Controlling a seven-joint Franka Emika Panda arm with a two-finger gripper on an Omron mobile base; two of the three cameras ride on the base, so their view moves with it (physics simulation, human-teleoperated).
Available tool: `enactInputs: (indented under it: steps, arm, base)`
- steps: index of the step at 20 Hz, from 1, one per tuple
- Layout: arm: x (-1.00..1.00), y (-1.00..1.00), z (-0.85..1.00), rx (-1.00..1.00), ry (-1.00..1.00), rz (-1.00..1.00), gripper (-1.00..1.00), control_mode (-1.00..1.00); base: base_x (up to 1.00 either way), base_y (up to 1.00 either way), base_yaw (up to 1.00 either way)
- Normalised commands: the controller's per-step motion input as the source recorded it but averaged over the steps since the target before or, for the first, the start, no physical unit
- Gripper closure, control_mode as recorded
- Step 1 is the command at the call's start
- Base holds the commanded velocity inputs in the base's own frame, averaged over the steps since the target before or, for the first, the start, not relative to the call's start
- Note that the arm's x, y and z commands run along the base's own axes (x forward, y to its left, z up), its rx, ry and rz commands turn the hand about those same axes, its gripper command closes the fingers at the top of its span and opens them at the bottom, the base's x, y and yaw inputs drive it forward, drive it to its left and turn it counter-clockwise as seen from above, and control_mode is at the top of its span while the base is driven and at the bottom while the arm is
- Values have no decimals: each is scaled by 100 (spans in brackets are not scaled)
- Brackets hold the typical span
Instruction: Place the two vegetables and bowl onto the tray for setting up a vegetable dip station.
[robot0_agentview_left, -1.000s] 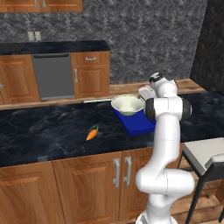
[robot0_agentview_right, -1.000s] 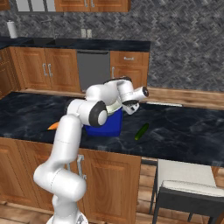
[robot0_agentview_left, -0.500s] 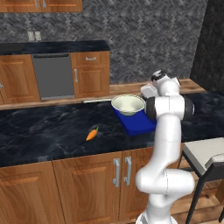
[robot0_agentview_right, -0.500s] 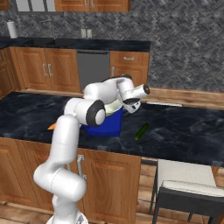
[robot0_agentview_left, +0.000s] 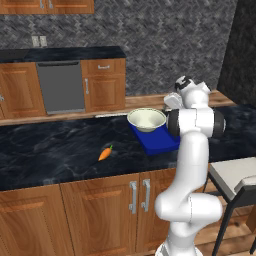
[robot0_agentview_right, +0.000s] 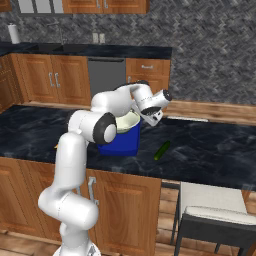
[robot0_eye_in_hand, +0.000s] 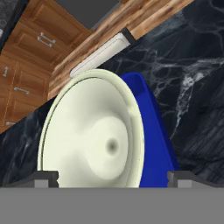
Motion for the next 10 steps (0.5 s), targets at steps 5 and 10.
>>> enactInputs:
  steps: [5,10]
  arm:
    - [-28,-9,21,-14,0,0,-100,-100]
    - [-32,-6,20,-16,0,0,-100,-100]
  base:
    - [0,0,0]
    - [0,0,0]
